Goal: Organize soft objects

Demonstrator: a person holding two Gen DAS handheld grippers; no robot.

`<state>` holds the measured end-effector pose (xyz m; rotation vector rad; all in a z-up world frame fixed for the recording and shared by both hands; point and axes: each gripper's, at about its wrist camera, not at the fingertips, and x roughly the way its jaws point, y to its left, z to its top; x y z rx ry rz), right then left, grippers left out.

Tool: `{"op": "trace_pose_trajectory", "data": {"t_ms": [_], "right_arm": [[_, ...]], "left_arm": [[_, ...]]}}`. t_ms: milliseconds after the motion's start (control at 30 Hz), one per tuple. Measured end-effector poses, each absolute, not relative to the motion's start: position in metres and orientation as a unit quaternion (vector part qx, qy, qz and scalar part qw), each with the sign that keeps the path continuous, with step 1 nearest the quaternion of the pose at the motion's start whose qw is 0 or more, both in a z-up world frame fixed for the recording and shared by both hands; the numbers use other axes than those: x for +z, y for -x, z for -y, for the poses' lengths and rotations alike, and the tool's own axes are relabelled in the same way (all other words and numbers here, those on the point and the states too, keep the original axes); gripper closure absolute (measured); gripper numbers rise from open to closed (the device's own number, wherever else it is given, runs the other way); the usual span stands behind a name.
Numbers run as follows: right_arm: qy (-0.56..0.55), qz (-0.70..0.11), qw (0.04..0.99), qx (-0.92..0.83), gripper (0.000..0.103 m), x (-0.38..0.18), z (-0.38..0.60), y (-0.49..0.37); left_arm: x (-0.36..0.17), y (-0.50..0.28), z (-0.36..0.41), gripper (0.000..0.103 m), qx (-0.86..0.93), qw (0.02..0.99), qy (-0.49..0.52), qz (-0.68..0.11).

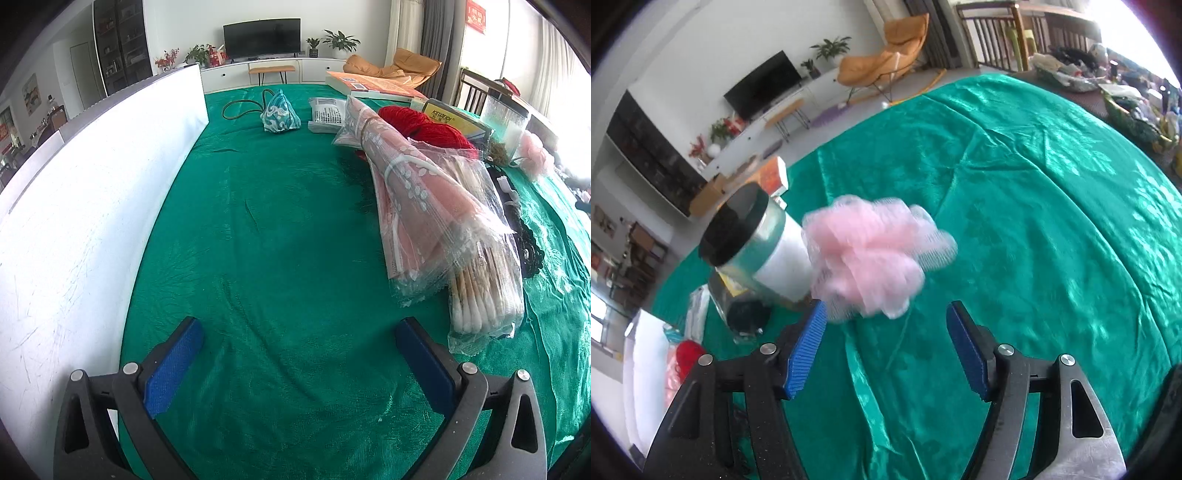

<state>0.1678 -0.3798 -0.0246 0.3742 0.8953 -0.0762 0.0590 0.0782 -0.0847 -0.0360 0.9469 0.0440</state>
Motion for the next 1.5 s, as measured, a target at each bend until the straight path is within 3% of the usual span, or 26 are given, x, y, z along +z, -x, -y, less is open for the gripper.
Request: {"op": "trace_pose_trajectory", "data": {"t_ms": [367,433,1067,1267,1500], "right_arm": [[-0.046,-0.441,0.889,-0.112,0.03,-0.072,0.317,-0.088],[-0.049,-0.438,0.89,-0.114,0.023,-0.076,0.322,-0.084],[-0.051,-0.437,0.89,-0.115,0.019,-0.078,0.328,-0.087],[-0.051,-0.437,0.89,-0.115,0.019,-0.078,0.328,-0.087],[-0.051,-0.437,0.89,-0.115,0.019,-0.078,0.328,-0.087]], "left_arm": [[-0.085,-0.058,-0.079,0.0,0.025,0.891,0.019,-0.452],[-0.085,-0.055,-0.079,0.0,0.027,0.893,0.019,-0.449],[-0.081,-0.041,-0.077,0.0,0.004,0.883,0.019,-0.469],[-0.035,-0.033,-0.066,0.0,-0.037,0.899,0.031,-0.434],[0.02,-0.094,-0.043,0.0,-0.07,0.915,0.02,-0.398]]}}
